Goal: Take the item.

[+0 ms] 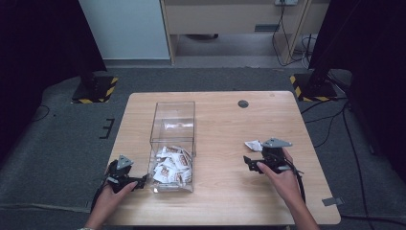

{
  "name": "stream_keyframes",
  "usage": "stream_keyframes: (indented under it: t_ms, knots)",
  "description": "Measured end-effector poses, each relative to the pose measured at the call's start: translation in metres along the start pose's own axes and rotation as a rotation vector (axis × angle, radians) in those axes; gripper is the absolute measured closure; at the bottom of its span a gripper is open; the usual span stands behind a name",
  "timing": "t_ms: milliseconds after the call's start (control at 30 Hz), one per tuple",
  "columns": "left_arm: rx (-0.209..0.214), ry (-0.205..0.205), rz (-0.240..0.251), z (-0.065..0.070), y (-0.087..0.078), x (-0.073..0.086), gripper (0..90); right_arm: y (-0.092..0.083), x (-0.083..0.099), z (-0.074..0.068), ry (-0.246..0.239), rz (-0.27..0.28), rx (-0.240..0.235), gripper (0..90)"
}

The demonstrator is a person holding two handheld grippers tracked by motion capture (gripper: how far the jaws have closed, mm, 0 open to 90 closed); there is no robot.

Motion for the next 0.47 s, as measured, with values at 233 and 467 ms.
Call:
stream_keyframes:
  t_ms: [233,467]
  knots:
    - [0.0,0.0,0.0,0.0,0.0,0.0,0.0,0.002,0.037,-0.004,0.007,-0.063,-0.004,6.8]
    - [0.0,0.0,0.0,0.0,0.0,0.0,0.0,0.011,0.049,-0.004,-0.032,-0.094,0.03,6.1]
Point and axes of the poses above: each handheld gripper's, and its own axes: y roughly forward along the jaws, x roughly out of its underside, z roughly to its right, the point moved 8 cm from there along y, roughly forward along the jaws, and after that the axes turned 6 degrees about x, right-handed, at the moved point
